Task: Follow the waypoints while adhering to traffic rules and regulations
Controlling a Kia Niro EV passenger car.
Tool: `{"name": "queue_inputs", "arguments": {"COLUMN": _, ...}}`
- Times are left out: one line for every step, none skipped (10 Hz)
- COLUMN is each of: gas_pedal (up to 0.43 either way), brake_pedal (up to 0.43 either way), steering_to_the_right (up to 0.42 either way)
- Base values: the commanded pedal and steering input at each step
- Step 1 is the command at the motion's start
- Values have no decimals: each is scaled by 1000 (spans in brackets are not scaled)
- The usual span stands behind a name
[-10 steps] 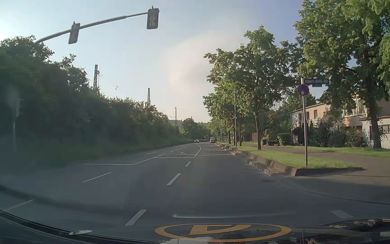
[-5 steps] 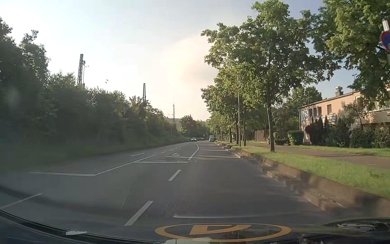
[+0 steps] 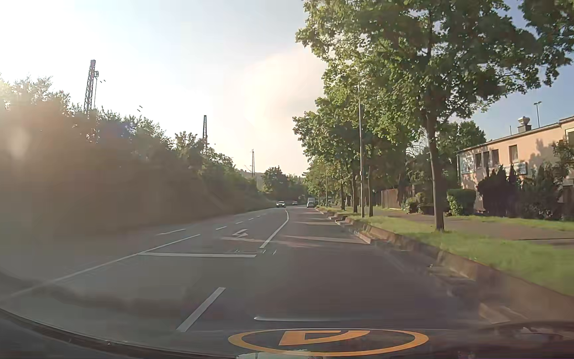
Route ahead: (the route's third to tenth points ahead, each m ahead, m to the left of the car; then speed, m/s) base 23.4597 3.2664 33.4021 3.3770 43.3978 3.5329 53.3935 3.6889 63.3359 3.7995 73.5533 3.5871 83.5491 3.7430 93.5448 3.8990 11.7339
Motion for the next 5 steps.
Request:
{"name": "queue_inputs", "arguments": {"gas_pedal": 311, "brake_pedal": 0, "steering_to_the_right": 0}}
{"name": "queue_inputs", "arguments": {"gas_pedal": 311, "brake_pedal": 0, "steering_to_the_right": 0}}
{"name": "queue_inputs", "arguments": {"gas_pedal": 311, "brake_pedal": 0, "steering_to_the_right": -2}}
{"name": "queue_inputs", "arguments": {"gas_pedal": 311, "brake_pedal": 0, "steering_to_the_right": -4}}
{"name": "queue_inputs", "arguments": {"gas_pedal": 311, "brake_pedal": 0, "steering_to_the_right": -5}}
